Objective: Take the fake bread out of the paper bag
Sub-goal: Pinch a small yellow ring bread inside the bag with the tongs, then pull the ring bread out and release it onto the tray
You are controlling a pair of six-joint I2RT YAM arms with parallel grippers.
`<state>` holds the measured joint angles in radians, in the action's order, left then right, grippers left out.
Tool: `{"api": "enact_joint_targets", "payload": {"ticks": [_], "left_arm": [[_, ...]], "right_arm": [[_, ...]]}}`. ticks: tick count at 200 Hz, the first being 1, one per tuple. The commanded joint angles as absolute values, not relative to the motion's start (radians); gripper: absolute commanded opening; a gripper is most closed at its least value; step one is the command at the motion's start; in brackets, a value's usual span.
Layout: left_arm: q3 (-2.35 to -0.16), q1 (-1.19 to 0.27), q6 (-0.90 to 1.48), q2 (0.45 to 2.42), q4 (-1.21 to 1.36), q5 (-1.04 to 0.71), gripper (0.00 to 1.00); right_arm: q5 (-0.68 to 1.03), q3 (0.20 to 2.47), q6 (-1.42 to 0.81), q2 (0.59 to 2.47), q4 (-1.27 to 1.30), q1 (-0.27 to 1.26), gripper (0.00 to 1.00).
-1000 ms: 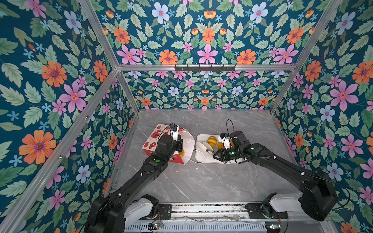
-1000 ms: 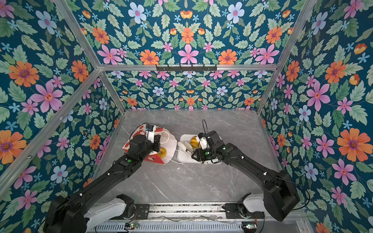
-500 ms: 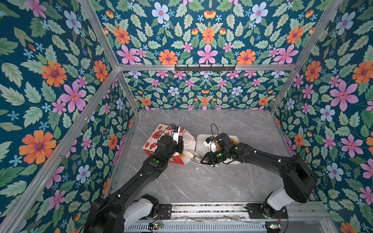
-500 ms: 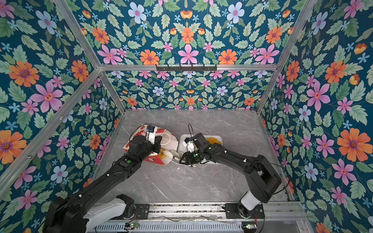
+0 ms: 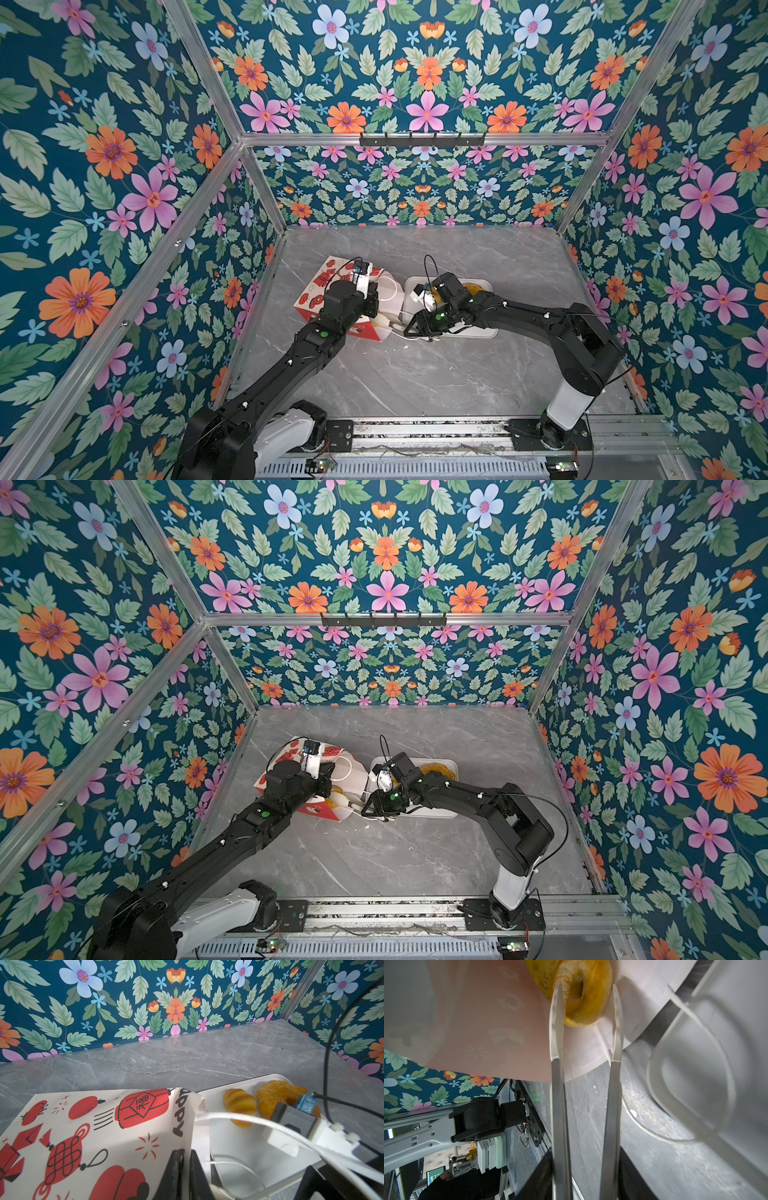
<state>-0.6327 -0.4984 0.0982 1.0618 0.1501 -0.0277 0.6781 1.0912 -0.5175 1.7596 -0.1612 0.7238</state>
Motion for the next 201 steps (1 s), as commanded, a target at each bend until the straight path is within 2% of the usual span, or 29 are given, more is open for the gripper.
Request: {"api": "enact_joint_targets", "payload": {"ticks": [1,26,80,201], "left_arm": [[-0.633,-0.499,0.091,1.056,0.187,-0.036,0.13],[-0.632,-0.499,0.091,1.054,0.189,-0.035,0.13],[-0.626,-0.499,0.103,1.044,0.192,-0.013,0.13],[-0.620,-0.499,0.120,1.041,0.198,0.030,0.12]], "right_arm": [[0.717,1.105,-0.531,1.779,-0.122,0.727,0.43],[0.722,1.115,-0.540,1.798,-0.109,0.726,0.34],[0.637,1.085,-0.507,1.705,-0.169,0.727,0.26],[0.473,0.915,-0.461,1.357,-0.335,0.664,0.25]]}}
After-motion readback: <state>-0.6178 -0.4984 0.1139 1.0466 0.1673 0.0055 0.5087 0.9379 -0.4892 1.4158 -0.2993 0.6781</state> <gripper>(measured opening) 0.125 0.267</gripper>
